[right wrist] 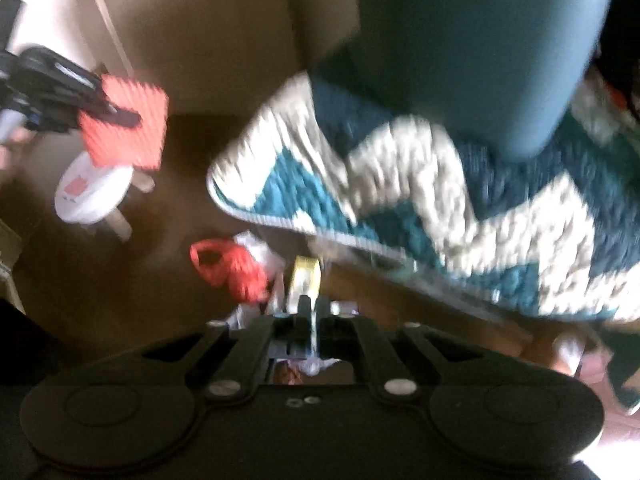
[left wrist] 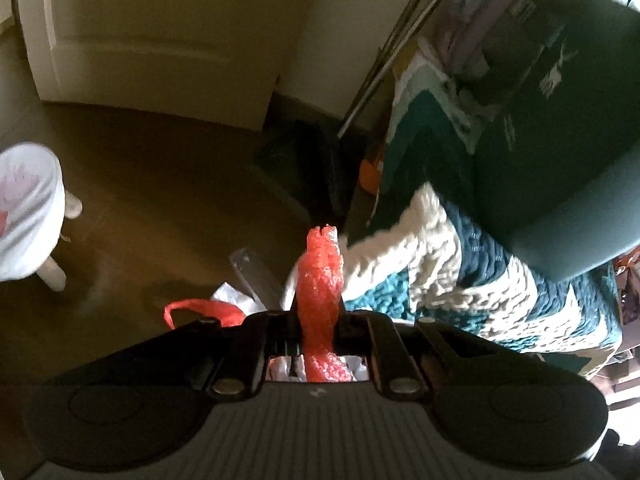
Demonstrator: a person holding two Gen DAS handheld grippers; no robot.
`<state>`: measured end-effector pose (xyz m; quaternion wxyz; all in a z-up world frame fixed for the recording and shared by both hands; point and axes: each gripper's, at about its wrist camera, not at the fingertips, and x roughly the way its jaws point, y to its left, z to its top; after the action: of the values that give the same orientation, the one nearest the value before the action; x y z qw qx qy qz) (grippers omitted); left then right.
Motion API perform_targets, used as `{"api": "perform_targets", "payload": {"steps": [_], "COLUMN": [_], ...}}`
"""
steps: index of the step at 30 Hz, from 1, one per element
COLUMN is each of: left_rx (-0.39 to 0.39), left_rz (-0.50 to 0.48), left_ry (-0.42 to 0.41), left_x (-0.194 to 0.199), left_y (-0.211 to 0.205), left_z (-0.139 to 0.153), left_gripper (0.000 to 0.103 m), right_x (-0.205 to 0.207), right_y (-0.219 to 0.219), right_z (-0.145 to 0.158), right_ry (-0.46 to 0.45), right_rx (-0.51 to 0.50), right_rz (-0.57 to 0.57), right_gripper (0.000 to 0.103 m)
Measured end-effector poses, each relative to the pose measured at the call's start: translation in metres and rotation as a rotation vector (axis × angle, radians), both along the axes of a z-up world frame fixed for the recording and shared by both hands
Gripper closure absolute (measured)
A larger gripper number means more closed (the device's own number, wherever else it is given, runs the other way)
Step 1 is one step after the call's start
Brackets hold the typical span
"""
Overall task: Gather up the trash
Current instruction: 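Grasp the cookie snack and purple wrappers with the right tool while the left tool holds the net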
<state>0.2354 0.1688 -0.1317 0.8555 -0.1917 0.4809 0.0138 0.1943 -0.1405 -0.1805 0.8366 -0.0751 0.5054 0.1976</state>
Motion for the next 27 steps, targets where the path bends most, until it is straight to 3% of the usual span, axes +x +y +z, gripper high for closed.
{"api": "perform_targets", "payload": {"steps": [3, 7, 10, 12, 13, 19, 25, 27], "left_rx": [-0.001, 0.055, 0.075, 0.064, 0.057, 0.050, 0.033, 0.040], "left_rz": [0.018, -0.005, -0.016, -0.009, -0.006, -0.019, -0.042, -0.044], "left_ry": [0.041, 0.032, -0.023, -0.013, 0.008, 0.080, 0.111, 0.125], "left_x": [-0.001, 0.003, 0.009, 0.013, 0.016, 0.030, 0.036, 0.038], "left_y": [-0.010, -0.018, -0.016, -0.012, -0.011, -0.009, -0.011, -0.011], "left_z": [-0.024, -0.034, -0.034, -0.040, -0.045, -0.065, -0.075, -0.079], "left_gripper": [0.092, 0.092, 0.092, 0.092, 0.092, 0.092, 0.092, 0.092], "right_x": [0.009, 0.020, 0.030, 0.038, 0.041, 0.056, 0.065, 0.067], "right_y": [-0.002, 0.008, 0.020, 0.028, 0.032, 0.059, 0.073, 0.075], "right_z": [-0.034, -0.079, -0.115, -0.142, -0.152, -0.221, -0.263, -0.271], "right_ry": [0.043, 0.071, 0.113, 0.131, 0.137, 0.203, 0.248, 0.263], "right_rx": [-0.024, -0.072, -0.071, -0.078, -0.084, -0.135, -0.166, -0.165], "right_rz": [-0.019, 0.040, 0.106, 0.144, 0.163, 0.305, 0.376, 0.385], "right_gripper": [0.091, 0.083, 0.061, 0.040, 0.037, 0.034, 0.035, 0.043]}}
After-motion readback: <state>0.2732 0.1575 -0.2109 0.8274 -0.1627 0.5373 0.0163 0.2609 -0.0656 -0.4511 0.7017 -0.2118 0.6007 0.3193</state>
